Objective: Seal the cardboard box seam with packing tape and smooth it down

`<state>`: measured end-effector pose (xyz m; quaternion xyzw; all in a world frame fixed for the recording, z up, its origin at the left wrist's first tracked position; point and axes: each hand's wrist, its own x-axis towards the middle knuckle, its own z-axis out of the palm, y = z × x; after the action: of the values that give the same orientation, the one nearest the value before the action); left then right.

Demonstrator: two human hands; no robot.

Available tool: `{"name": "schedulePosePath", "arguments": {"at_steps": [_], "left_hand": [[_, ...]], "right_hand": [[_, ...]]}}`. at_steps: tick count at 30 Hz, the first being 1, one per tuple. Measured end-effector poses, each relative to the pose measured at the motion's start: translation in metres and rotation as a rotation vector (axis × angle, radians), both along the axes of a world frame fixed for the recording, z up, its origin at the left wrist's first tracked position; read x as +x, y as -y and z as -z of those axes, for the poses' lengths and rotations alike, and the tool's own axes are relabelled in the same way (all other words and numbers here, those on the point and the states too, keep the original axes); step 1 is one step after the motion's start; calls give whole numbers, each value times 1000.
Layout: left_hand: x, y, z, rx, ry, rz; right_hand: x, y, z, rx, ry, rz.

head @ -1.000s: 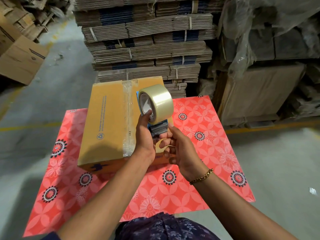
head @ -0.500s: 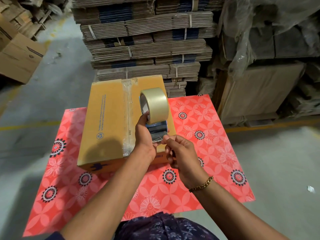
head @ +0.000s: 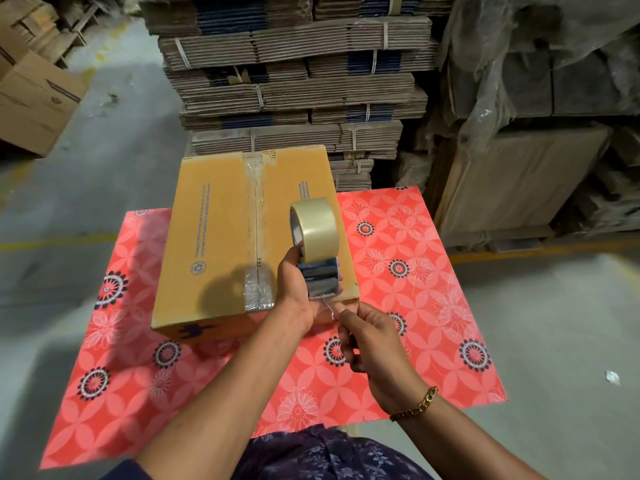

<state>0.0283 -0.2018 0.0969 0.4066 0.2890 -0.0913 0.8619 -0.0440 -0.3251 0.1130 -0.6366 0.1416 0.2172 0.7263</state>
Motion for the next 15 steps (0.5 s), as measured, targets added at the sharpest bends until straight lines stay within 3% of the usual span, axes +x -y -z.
{"name": "schedulePosePath", "arguments": {"at_steps": [7, 10, 15], "left_hand": [[11, -27, 30, 300, -125, 133], [22, -38, 31, 459, -82, 166], [29, -48, 47, 872, -41, 238]], "right_hand": [[12, -3, 21, -29, -66, -3], [12, -1, 30, -38, -106, -4], [10, 0, 43, -22, -169, -5]]}}
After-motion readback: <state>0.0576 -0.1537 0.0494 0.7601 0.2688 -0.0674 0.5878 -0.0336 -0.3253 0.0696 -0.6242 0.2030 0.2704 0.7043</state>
